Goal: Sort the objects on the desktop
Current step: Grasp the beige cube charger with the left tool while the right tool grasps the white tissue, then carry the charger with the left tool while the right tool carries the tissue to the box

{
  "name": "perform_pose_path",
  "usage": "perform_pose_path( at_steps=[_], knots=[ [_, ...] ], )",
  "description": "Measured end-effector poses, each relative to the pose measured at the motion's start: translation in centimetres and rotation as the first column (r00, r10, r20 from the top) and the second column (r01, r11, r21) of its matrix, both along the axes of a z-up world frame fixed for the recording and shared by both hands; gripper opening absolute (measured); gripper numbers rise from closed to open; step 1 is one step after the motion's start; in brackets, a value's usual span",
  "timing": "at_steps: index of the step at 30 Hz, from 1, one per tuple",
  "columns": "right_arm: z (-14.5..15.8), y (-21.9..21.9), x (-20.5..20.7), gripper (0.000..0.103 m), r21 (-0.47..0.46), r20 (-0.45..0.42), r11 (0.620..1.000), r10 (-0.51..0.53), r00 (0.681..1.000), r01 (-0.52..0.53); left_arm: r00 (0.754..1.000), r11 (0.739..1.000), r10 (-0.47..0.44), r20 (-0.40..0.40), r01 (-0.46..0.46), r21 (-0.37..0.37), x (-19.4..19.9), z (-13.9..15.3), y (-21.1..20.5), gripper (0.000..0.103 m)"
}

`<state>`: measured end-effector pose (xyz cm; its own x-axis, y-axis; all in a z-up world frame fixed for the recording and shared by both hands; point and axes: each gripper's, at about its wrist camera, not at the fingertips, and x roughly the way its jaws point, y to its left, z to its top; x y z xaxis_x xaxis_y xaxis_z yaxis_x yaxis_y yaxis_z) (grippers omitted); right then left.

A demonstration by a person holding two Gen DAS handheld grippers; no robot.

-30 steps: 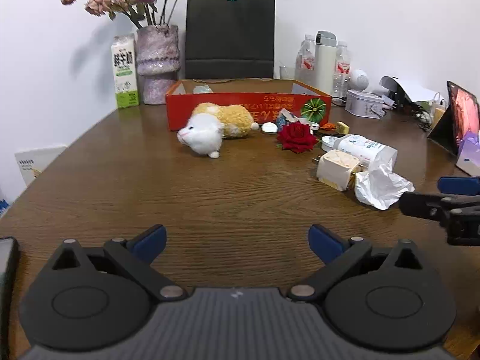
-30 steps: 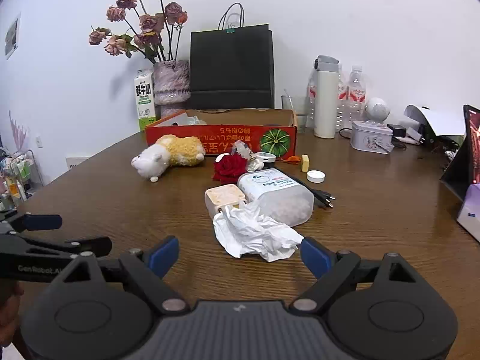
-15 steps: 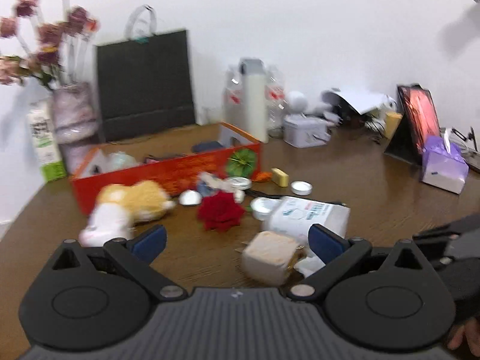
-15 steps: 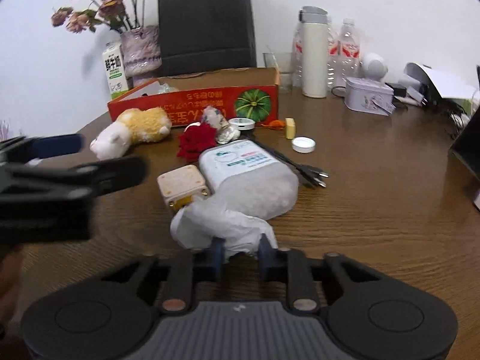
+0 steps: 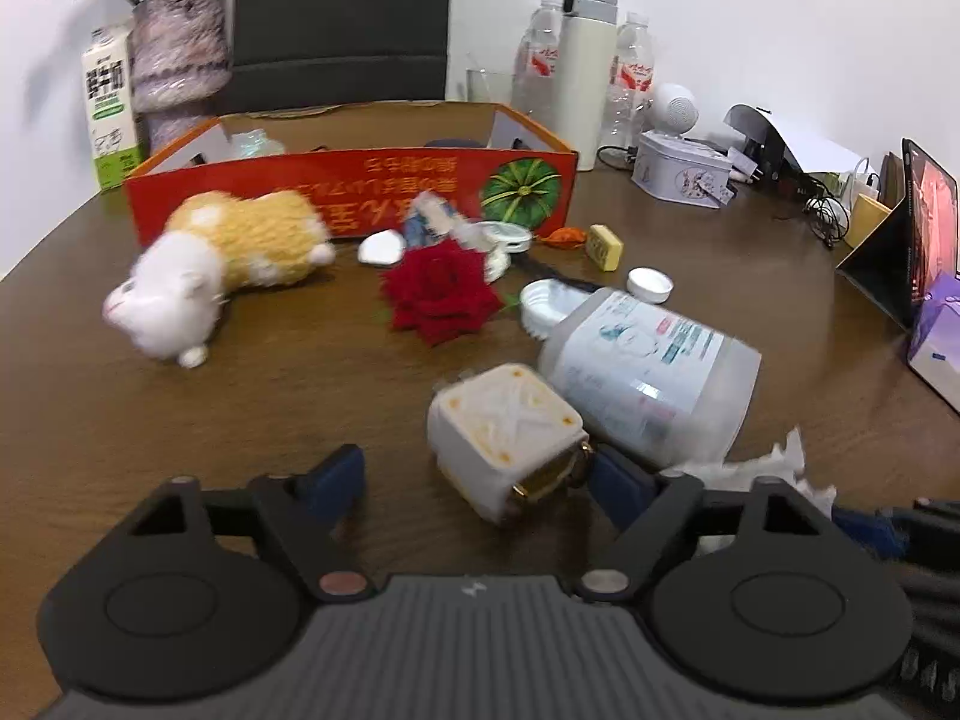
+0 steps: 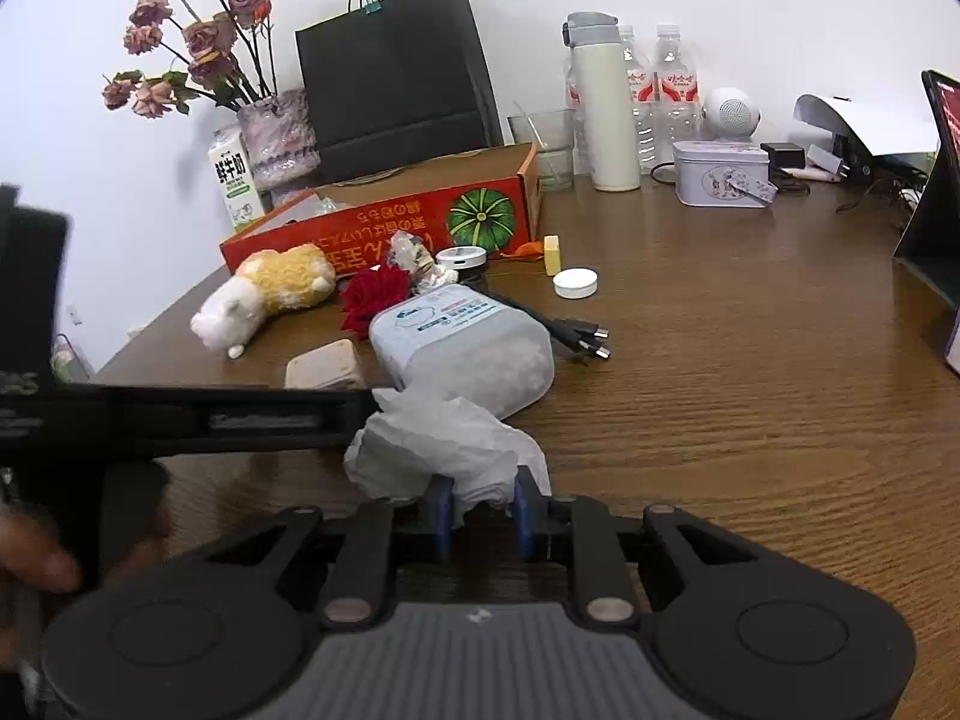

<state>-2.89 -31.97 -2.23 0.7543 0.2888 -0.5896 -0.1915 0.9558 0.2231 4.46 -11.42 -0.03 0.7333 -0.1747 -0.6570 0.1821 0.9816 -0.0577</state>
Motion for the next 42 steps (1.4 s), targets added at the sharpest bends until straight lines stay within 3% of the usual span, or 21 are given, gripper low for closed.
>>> perform_pose_path(
  at_steps=[5,7,9,11,12,13,15,18,22,24,28,32,36,42],
  knots=[
    [0.3,0.8,-0.6,0.021,-0.037,0.025,0.999,0.016,1.000,-0.015,0.997,0.997,0.080,0.003,-0.080,0.019,-1.6,0.8,2.8,0.085],
    [0.3,1.1,-0.7,0.022,-0.051,0.030,0.998,0.024,0.999,-0.023,0.999,0.999,0.040,0.021,-0.040,-0.007,-1.1,1.2,2.6,0.085],
    [0.4,1.1,-0.8,0.031,-0.050,0.033,0.998,0.033,0.999,-0.031,0.999,1.000,0.000,0.054,0.000,-0.007,-0.4,1.4,1.9,0.085],
    [0.6,1.1,-1.1,0.053,-0.058,0.047,0.997,0.044,0.998,-0.041,0.998,0.999,-0.043,0.053,0.043,0.003,0.6,1.2,1.1,0.083],
    [0.7,1.2,-1.3,0.059,-0.066,0.052,0.997,0.049,0.997,-0.045,0.997,0.997,-0.072,0.028,0.071,0.006,1.1,1.0,0.8,0.079],
    [0.9,1.5,-1.5,0.068,-0.077,0.064,0.996,0.047,0.997,-0.042,0.995,0.995,-0.101,-0.014,0.101,0.003,1.5,0.8,0.6,0.063],
    [1.4,2.3,-1.9,0.074,-0.108,0.103,0.993,0.053,0.993,-0.042,0.995,0.995,-0.101,-0.007,0.102,0.016,1.2,0.9,0.8,0.039],
    [2.3,3.9,-1.6,0.077,-0.134,0.131,0.988,0.101,0.986,-0.083,0.995,0.996,-0.089,-0.034,0.088,-0.021,0.2,1.1,1.9,0.039],
    [1.7,5.7,0.7,0.068,-0.218,0.095,0.974,0.082,0.992,-0.059,0.999,1.000,-0.026,-0.021,0.026,-0.003,-2.3,1.3,4.4,0.039],
    [1.0,5.8,1.9,0.037,-0.232,0.037,0.971,0.058,0.998,-0.048,1.000,1.000,0.011,-0.027,-0.011,-0.012,-3.5,1.3,5.9,0.039],
    [0.8,5.6,1.6,0.017,-0.191,0.000,0.980,0.047,0.999,-0.047,0.998,0.997,0.060,-0.032,-0.061,-0.042,-5.5,1.8,8.4,0.039],
    [1.9,6.2,-1.6,0.016,-0.111,0.007,0.991,0.082,0.997,-0.081,0.998,0.994,0.068,0.002,-0.068,-0.084,-7.7,3.1,9.8,0.039],
    [5.3,4.3,-4.2,0.015,0.142,0.027,0.984,0.106,0.994,-0.108,0.998,0.991,0.051,0.043,-0.045,-0.128,-9.3,4.7,10.6,0.039],
    [10.1,5.5,-5.3,0.015,0.057,0.149,0.993,0.096,0.984,-0.106,0.991,0.989,0.043,0.128,-0.024,-0.149,-8.6,6.7,10.5,0.039]
  ],
)
